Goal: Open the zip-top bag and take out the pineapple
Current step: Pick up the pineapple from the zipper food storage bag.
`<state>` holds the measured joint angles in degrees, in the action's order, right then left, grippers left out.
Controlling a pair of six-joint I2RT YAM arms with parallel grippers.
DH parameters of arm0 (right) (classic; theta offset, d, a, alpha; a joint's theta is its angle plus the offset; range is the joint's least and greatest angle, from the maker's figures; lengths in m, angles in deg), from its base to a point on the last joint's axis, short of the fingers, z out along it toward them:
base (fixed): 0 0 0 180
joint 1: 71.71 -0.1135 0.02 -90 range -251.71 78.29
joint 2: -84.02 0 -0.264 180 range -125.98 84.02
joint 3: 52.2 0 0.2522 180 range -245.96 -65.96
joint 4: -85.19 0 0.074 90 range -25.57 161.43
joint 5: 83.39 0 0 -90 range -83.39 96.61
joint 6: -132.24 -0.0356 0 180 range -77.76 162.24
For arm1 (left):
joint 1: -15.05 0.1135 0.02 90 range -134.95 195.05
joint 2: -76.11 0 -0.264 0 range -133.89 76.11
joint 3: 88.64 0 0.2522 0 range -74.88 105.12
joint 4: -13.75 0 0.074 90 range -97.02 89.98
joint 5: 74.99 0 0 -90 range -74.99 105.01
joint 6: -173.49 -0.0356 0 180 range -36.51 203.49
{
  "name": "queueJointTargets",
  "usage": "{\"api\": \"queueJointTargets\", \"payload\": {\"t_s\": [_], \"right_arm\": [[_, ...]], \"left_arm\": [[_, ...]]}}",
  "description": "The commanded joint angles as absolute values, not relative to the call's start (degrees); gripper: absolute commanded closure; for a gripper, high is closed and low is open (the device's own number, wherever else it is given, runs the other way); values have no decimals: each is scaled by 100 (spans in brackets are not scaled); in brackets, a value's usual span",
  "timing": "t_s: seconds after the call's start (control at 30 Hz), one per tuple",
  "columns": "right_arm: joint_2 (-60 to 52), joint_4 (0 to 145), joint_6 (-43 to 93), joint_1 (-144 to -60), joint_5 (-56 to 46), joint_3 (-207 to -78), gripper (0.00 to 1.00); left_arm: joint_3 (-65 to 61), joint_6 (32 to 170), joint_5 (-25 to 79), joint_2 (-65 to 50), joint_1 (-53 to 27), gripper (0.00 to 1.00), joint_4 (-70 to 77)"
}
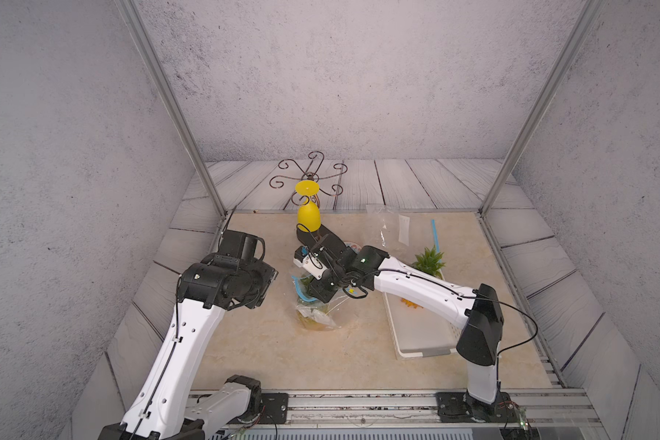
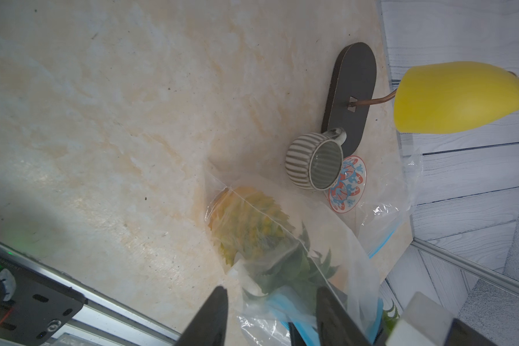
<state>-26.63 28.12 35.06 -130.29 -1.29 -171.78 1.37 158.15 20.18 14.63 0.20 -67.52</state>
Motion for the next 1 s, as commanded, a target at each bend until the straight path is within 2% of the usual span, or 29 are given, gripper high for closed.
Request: {"api": "queueJointTargets", "payload": {"t_s": [0.0,0.07,0.17,0.3,0.4,0.43,0.8,0.97], "right_arm": [[-2413,2557,3525,-13029,-132,-17317,75],[-2335,2497,3513,-13010,-216,-17370,79],[-2294,2374,3478,-12981,-393,-17400,74],[-2239,2322,3369,-12903,-579,-17491,58],[-2192,2281,3341,-12867,-521,-17630,50],[-2218,2231,3337,-12843,-485,-17700,48],[-2395,2213,3089,-12710,-565,-18109,47],[-2519,2070,3280,-12712,-477,-18153,53]], "left_arm": [[-177,15906,2192,1532,46,48,-6638],[-405,16055,2316,1562,46,45,-6459],[-546,16250,2604,1638,39,43,-6045],[-521,16283,2671,1779,-90,53,-5944],[-668,16079,2875,1996,-111,66,-5728],[-683,15999,2967,2044,-132,68,-5728],[-805,15594,3084,2140,-230,71,-6134],[-746,15547,2986,2144,-233,74,-6237]]}}
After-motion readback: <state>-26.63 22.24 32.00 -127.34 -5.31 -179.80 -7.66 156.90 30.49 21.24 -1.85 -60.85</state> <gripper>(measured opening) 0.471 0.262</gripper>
